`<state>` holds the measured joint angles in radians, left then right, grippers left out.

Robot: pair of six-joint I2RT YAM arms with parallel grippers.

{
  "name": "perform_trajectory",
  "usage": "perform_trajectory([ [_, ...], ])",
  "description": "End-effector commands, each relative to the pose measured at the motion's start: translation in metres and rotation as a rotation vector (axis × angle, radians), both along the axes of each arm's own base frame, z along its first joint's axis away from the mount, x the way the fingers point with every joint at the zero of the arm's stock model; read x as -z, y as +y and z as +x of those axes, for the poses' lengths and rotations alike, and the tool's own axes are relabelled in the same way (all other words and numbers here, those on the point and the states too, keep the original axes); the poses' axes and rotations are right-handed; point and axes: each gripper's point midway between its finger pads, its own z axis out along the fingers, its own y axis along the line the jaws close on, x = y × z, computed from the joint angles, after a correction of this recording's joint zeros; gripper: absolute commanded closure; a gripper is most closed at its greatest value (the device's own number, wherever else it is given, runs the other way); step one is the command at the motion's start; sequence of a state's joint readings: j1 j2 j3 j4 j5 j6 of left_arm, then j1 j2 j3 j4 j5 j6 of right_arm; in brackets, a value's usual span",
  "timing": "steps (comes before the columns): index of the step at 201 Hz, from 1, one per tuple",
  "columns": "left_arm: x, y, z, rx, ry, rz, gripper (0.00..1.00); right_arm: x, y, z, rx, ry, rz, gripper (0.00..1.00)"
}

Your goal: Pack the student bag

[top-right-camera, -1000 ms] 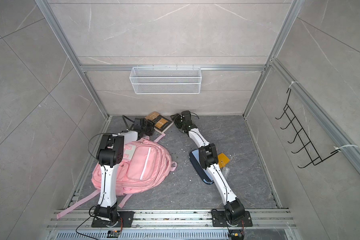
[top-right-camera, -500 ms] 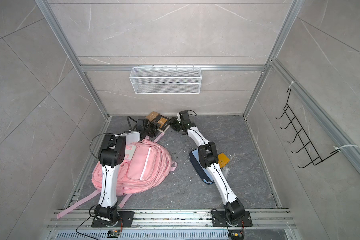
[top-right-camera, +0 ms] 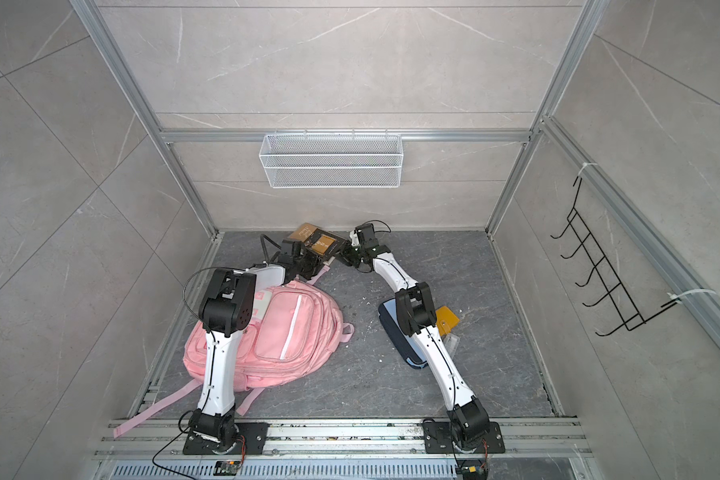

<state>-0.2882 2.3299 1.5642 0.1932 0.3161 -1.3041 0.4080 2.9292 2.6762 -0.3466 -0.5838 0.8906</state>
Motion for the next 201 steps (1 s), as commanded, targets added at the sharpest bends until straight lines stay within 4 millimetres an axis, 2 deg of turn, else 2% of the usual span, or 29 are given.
perform_trajectory([
  [1,0.005,0.024,-0.028,0.009,0.091,0.128,0.73,0.026,-0.005,-0.022,0.002,0.110,-0.095,0.82],
  [16,-0.010,0.045,-0.025,0.017,0.059,0.170,0.73,0.023,-0.007,-0.023,0.001,0.109,-0.110,0.90],
  [37,-0.028,0.084,-0.009,0.002,0.013,0.176,0.73,0.014,-0.007,-0.022,-0.006,0.089,-0.115,0.96],
  [50,-0.043,0.107,0.007,-0.008,-0.030,0.186,0.73,0.009,-0.006,-0.021,-0.007,0.075,-0.113,0.97],
  [86,-0.069,0.149,0.056,-0.003,-0.111,0.191,0.71,0.012,-0.009,-0.018,0.015,0.083,-0.119,1.00],
  [87,-0.061,0.150,0.057,-0.003,-0.099,0.189,0.71,0.012,-0.009,-0.018,0.015,0.083,-0.119,1.00],
  [92,-0.055,0.154,0.064,-0.004,-0.100,0.175,0.71,0.013,-0.007,-0.019,0.016,0.089,-0.118,1.00],
  [129,-0.049,0.172,0.117,-0.002,-0.169,0.113,0.69,0.011,-0.005,-0.022,0.025,0.104,-0.120,1.00],
  [152,-0.043,0.174,0.149,-0.023,-0.258,-0.037,0.66,0.008,0.002,-0.025,0.018,0.099,-0.118,1.00],
  [173,-0.035,0.173,0.155,-0.009,-0.281,-0.034,0.64,0.004,0.012,-0.031,0.001,0.099,-0.105,1.00],
  [201,-0.013,0.172,0.149,-0.004,-0.228,-0.039,0.63,0.002,0.014,-0.033,-0.004,0.109,-0.102,0.99],
])
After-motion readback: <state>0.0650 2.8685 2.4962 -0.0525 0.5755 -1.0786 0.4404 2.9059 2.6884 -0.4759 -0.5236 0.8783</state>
